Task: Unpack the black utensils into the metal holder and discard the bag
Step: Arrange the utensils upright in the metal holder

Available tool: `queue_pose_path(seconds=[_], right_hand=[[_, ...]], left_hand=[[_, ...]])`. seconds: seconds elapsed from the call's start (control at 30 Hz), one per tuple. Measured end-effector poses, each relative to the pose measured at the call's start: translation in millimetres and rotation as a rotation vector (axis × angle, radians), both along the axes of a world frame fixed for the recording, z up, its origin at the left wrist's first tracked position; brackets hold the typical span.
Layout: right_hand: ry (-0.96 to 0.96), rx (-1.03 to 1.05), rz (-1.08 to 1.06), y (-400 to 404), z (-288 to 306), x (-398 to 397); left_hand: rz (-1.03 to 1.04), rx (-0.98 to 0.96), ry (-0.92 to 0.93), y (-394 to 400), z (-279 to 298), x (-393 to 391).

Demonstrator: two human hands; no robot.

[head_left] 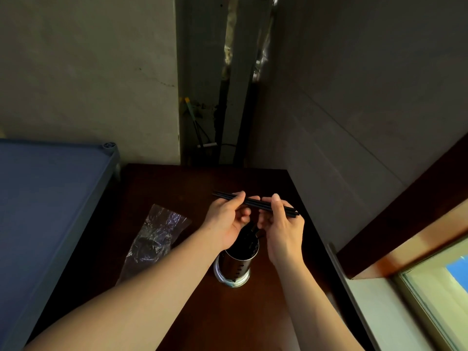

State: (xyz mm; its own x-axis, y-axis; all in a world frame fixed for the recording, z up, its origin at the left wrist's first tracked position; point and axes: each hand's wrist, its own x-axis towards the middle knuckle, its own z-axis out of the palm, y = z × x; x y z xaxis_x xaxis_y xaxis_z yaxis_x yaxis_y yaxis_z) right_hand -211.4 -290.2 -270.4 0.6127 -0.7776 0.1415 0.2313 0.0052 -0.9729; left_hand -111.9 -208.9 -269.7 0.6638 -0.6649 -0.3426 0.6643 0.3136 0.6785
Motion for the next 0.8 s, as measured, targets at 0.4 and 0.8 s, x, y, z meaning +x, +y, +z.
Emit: queue_pose_path(seconds=[0.4,0.8], right_hand=[[0.524,-0.448,-0.014,-50,-4,-24],[0.744,-0.604,0.188,-37,-48,-6]], left_hand=[[0.185,0.484,-0.026,26,-54,27],[0.141,0.527,-0.132,33,-61,17]])
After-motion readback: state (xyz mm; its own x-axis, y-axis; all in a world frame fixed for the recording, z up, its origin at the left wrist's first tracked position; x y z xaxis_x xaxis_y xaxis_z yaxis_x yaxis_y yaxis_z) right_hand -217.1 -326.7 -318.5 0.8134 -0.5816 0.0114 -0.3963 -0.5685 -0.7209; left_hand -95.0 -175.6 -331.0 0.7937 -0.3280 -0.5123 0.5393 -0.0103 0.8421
